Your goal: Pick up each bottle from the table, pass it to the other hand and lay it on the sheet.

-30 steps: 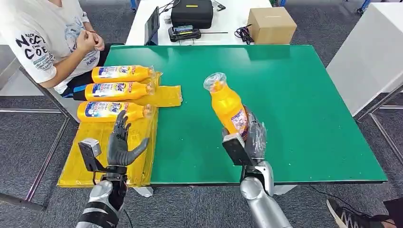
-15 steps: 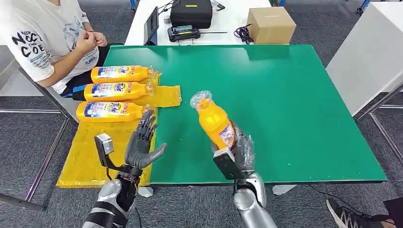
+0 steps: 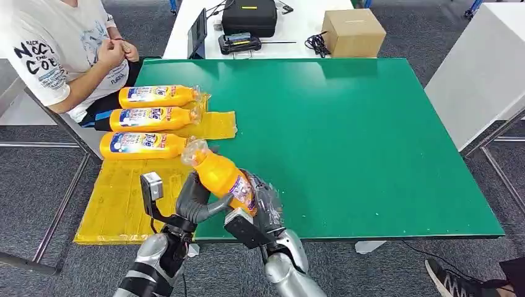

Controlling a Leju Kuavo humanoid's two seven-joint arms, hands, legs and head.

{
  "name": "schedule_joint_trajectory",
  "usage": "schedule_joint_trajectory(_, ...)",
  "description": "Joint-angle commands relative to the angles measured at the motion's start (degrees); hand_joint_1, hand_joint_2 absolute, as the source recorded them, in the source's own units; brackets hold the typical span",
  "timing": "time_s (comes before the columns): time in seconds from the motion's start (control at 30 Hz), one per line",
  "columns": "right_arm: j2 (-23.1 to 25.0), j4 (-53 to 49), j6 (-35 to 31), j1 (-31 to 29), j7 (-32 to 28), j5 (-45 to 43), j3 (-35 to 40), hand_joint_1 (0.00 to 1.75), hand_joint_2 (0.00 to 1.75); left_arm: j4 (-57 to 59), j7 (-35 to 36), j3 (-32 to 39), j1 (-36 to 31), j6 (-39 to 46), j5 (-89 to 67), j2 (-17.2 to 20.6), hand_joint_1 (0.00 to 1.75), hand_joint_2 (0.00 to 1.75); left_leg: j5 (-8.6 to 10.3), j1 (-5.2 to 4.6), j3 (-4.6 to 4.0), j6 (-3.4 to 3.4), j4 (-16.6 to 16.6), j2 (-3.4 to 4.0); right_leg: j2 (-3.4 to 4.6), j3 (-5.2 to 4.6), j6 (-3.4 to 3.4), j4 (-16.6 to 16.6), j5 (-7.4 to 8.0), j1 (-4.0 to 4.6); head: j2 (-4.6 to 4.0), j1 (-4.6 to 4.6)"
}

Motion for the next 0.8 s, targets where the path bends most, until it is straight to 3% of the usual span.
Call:
schedule_joint_trajectory(0.03, 0.44, 8.15, -0.53, -5.21, 0.79, -0.1, 6.03, 1.75, 1.75, 5.19, 1.51, -2.17, -3.2, -1.57, 1.23, 1.56, 0.0, 1.75, -0.13, 0.15, 0.23, -0.11, 0.04, 0.14, 0.11, 0.26, -0.15, -0.06, -0.05, 0.16, 0.0, 0.04)
schedule_joint_trajectory(0.4, 1.42, 15.78, 0.5, -6.64, 0.89, -1.7, 11.89, 1.75, 1.75, 6.16, 2.67, -1.25, -3.39, -7.97, 9.85, 1.49, 0.0, 1.75, -0.1, 0.09, 0.18, -0.12, 0.0, 0.14, 0.1, 0.18, -0.14, -0.03, -0.05, 0.11, 0.0, 0.04)
schedule_joint_trajectory(0.43, 1.42, 15.98, 0.42, -6.62, 0.88, -1.77, 11.89, 1.75, 1.75, 6.31, 3.26, -0.98, -3.3, -8.3, 10.66, 1.39, 0.16, 1.75, -0.07, 0.08, 0.16, -0.1, -0.02, 0.08, 0.04, 0.17, -0.12, -0.04, -0.04, 0.09, 0.0, 0.04)
schedule_joint_trajectory(0.47, 1.42, 16.42, 0.28, -6.65, 0.93, -2.03, 12.02, 1.75, 1.75, 5.89, 2.91, -1.11, -2.97, -8.1, 10.45, 1.56, 1.75, 1.75, -0.12, 0.15, 0.24, -0.13, 0.0, 0.09, 0.05, 0.27, -0.16, -0.07, -0.07, 0.16, 0.0, 0.04)
schedule_joint_trajectory(0.8, 1.42, 17.28, 0.79, -6.99, 1.46, -2.16, 12.48, 1.75, 1.75, 3.73, 1.23, -0.19, -2.21, -9.28, 12.49, 1.03, 1.75, 1.75, -0.08, 0.08, 0.11, -0.08, 0.03, 0.05, 0.02, 0.15, -0.11, -0.02, -0.05, 0.09, 0.0, 0.04)
